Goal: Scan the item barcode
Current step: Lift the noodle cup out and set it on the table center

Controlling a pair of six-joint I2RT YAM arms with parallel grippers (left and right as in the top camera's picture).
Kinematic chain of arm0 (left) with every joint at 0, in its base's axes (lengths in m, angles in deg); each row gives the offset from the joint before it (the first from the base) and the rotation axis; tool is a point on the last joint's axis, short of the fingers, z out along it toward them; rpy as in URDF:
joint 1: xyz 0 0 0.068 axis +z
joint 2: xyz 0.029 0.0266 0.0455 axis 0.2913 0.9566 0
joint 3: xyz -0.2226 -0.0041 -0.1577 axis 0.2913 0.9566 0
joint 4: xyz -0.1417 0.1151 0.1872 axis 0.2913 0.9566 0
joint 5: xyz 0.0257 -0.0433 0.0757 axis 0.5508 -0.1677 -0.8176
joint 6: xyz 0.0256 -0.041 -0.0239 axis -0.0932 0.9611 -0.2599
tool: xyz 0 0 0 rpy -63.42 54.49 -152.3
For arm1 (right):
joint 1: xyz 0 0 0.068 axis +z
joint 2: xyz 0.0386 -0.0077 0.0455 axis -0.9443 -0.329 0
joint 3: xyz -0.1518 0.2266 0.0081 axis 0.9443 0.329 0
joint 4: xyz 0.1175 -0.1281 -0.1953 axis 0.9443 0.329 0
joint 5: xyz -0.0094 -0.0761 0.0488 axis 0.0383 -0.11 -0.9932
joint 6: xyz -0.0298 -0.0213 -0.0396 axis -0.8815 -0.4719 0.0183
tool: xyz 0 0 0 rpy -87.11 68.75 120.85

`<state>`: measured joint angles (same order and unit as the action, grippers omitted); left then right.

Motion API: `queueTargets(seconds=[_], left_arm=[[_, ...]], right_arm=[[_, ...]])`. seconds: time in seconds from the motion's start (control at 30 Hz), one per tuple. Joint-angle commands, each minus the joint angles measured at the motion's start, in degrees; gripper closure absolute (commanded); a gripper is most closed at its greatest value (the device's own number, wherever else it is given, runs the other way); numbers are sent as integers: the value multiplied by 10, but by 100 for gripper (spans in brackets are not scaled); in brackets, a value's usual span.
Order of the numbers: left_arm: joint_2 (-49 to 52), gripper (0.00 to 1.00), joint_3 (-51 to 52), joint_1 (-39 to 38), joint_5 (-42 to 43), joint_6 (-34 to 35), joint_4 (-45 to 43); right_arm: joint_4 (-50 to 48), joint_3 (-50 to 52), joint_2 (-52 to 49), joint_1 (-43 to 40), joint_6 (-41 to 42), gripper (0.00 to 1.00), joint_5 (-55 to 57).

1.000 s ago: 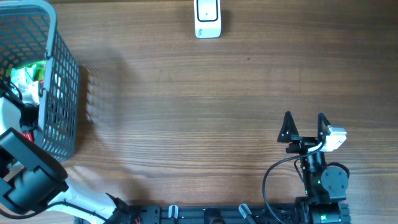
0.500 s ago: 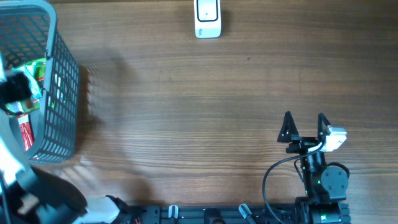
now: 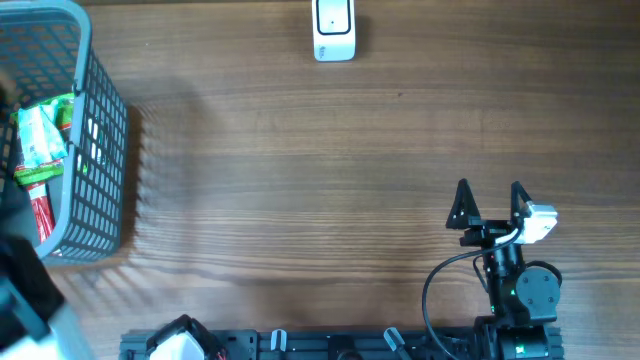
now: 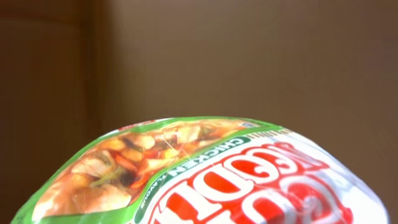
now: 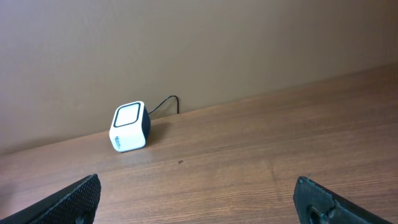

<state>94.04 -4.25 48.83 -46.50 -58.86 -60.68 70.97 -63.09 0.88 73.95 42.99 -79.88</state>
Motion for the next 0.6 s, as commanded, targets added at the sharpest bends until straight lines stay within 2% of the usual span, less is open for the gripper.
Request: queueTargets(seconds=[0.0, 0.17, 0.3, 0.4, 0.57], left_arm=[[-10, 37, 1, -92, 35, 106, 66], [11, 40, 2, -241, 35, 114, 208], [77, 42, 2, -350, 7, 114, 290], [149, 42, 5, -427, -31, 114, 320], [291, 42, 5, -520, -42, 117, 313]], right_arm=[[-3, 0, 6, -2, 2, 0, -2], [-3, 0, 6, -2, 3, 0, -2], [-2, 0, 6, -2, 3, 0, -2], [-3, 0, 6, -2, 2, 0, -2], [-3, 0, 6, -2, 3, 0, -2]])
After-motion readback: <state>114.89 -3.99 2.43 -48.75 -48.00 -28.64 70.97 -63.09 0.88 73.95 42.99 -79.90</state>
